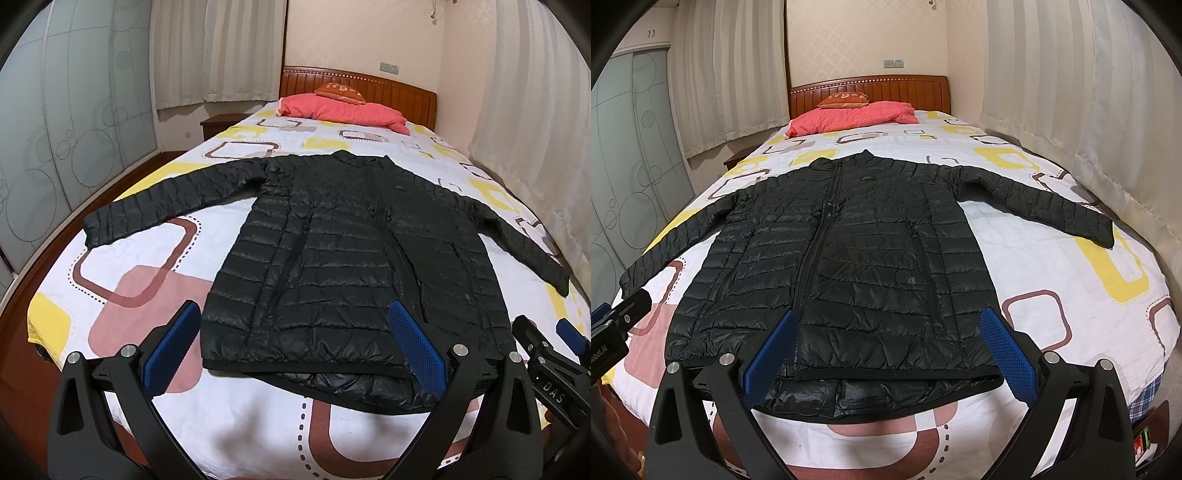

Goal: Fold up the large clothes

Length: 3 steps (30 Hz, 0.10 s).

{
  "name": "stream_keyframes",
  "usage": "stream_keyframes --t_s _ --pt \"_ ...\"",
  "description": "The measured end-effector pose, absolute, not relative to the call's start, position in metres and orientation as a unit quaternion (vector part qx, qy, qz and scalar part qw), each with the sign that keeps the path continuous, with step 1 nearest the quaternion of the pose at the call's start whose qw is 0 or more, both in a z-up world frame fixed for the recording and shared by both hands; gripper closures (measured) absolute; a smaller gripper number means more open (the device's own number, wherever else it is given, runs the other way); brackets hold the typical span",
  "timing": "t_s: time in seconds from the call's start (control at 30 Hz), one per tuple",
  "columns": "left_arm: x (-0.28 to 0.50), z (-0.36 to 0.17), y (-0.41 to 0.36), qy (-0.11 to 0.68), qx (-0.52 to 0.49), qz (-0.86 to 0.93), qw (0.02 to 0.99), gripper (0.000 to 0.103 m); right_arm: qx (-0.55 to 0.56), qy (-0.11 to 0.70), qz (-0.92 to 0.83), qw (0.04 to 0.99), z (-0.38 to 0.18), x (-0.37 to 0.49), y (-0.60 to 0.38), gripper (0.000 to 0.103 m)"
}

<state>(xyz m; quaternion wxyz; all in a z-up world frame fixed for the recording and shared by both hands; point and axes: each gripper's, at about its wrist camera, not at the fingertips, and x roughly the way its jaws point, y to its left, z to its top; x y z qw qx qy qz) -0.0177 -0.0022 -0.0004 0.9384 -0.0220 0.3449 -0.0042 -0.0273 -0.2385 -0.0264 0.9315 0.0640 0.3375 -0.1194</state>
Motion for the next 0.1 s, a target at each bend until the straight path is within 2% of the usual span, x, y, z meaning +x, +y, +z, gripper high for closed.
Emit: stream_keyframes --t_s 0.1 --pt "-0.0171 -0.0004 -0.0027 0.347 -0.022 -0.005 0.938 0.002 0.064 0.338 -0.120 0.931 -0.0267 -0.0281 -0.2339 0.005"
